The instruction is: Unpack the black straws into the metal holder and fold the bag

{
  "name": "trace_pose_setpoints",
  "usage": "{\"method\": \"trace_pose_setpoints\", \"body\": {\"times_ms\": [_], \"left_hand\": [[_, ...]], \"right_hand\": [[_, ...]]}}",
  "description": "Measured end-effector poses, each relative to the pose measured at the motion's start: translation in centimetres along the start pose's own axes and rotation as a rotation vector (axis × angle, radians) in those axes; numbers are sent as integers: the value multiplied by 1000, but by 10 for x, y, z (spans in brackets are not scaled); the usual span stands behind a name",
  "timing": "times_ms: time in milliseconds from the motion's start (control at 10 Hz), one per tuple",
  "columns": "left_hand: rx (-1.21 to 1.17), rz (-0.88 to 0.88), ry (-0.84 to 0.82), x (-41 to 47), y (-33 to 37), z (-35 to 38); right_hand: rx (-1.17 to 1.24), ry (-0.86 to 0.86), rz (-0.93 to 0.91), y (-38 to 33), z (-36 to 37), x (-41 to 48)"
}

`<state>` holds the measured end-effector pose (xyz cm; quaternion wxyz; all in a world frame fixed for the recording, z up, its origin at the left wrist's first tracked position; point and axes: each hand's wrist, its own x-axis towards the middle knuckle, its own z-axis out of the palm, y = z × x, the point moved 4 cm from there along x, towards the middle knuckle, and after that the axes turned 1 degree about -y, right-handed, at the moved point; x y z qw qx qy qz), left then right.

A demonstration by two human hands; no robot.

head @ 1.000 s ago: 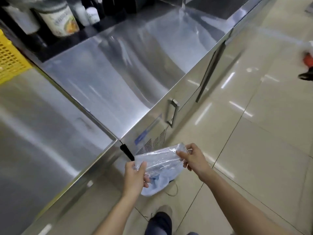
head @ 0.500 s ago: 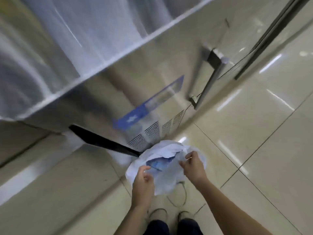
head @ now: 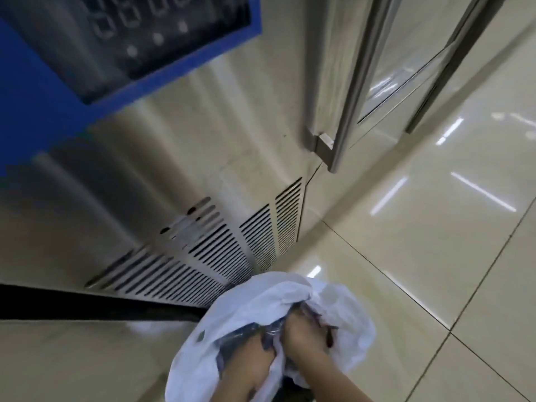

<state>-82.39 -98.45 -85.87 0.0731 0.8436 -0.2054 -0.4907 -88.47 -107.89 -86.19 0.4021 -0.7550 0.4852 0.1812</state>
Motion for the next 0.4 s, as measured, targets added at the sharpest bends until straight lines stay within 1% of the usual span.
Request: {"method": "trace_pose_setpoints", "body": {"times_ms": [100, 200, 300, 400], "left_hand": [[68, 0, 9, -3, 2, -18], [127, 34, 9, -46, 12, -48], [169, 120, 100, -99, 28, -84], [243, 224, 255, -157, 51, -123]], "right_hand": [[-186, -81, 18, -9, -5, -6], [-464, -71, -50, -29, -34, -29], [-496, -32, -141, -58, -81, -72], [-435, 78, -271, -90, -131, -124]]}}
